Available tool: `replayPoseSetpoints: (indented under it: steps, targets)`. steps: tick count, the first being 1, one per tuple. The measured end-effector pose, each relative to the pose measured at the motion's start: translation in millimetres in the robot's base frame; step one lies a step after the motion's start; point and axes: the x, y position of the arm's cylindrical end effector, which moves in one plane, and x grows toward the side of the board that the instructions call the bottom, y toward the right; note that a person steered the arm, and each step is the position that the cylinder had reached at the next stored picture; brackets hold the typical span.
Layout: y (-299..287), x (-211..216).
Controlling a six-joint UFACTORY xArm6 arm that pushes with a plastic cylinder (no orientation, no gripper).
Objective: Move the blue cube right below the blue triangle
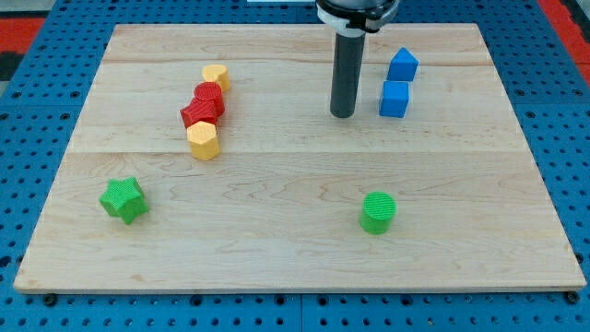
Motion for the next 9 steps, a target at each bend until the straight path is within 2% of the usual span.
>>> replayPoseSetpoints:
  steps: [1,3,8,9]
  targets:
    - [34.4,-3.7]
    - [70.2,-48.1]
    - [81.1,-5.0]
    - [87.3,-10.3]
